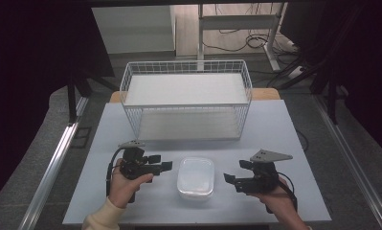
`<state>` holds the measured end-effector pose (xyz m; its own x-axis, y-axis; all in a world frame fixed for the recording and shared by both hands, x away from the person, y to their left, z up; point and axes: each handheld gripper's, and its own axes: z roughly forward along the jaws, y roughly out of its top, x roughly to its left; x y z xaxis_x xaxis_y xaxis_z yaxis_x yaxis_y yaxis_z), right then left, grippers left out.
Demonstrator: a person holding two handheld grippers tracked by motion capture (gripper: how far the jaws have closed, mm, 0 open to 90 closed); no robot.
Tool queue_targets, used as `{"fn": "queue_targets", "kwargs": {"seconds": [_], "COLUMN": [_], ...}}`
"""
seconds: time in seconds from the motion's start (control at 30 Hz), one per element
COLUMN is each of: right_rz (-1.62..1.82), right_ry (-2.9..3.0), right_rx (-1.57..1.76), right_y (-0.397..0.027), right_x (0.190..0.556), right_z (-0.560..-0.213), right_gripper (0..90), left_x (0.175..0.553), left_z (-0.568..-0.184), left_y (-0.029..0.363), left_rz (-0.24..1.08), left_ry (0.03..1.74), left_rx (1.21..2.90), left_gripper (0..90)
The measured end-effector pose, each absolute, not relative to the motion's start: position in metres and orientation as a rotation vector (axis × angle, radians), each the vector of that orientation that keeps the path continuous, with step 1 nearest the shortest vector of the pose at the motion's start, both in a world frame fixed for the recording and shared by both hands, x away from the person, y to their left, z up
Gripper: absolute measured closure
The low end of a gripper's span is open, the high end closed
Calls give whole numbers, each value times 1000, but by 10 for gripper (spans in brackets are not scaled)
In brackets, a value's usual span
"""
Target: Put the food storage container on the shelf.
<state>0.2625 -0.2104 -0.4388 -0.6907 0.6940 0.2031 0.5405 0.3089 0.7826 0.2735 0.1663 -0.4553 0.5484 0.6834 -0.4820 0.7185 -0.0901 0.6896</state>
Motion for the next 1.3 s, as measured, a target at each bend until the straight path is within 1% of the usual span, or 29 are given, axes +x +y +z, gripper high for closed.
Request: {"fn": "queue_targets", "kwargs": {"seconds": [0.1, 0.23, 0.37, 0.4, 0.57, 0.67, 0.77, 0.8, 0.83, 0.87, 0.9, 0.93, 1.3], "right_rz": [1347, 1362, 1355, 1349, 1384, 1410, 1426, 1442, 1442, 1466, 1466, 1491, 1450], "right_ry": [2403, 2410, 2445, 2454, 2454, 2458, 2466, 2468, 2468, 2465, 2465, 2473, 2482], "right_rx": [1176, 1223, 1268, 1297, 1388, 1450, 1472, 1485, 1485, 1490, 1490, 1497, 1534], "right_y": [-207, -198, -187, -183, -179, -176, -175, -175, -175, -175, -175, -176, -173], "right_x": [263, 264, 267, 270, 280, 290, 292, 292, 292, 291, 291, 291, 292], "right_z": [-439, -440, -448, -453, -463, -471, -474, -476, -476, -479, -479, -481, -493], "right_gripper": [219, 223, 220, 220, 228, 252, 265, 292, 292, 327, 327, 347, 392], "left_x": [274, 277, 279, 279, 281, 283, 285, 286, 286, 286, 286, 286, 291], "left_z": [-456, -461, -462, -463, -467, -471, -473, -474, -476, -477, -477, -477, -485], "left_y": [166, 158, 155, 156, 155, 152, 150, 149, 148, 145, 145, 144, 137], "left_rz": [-51, -91, -120, -152, -200, -224, -239, -254, -270, -274, -274, -274, -292], "left_ry": [1160, 1163, 1157, 1153, 1158, 1162, 1164, 1166, 1164, 1160, 1160, 1155, 1176], "left_rx": [1795, 1801, 1807, 1797, 1784, 1797, 1796, 1795, 1788, 1797, 1797, 1802, 1825], "left_gripper": [331, 331, 326, 323, 313, 309, 309, 309, 309, 308, 308, 308, 312]}}
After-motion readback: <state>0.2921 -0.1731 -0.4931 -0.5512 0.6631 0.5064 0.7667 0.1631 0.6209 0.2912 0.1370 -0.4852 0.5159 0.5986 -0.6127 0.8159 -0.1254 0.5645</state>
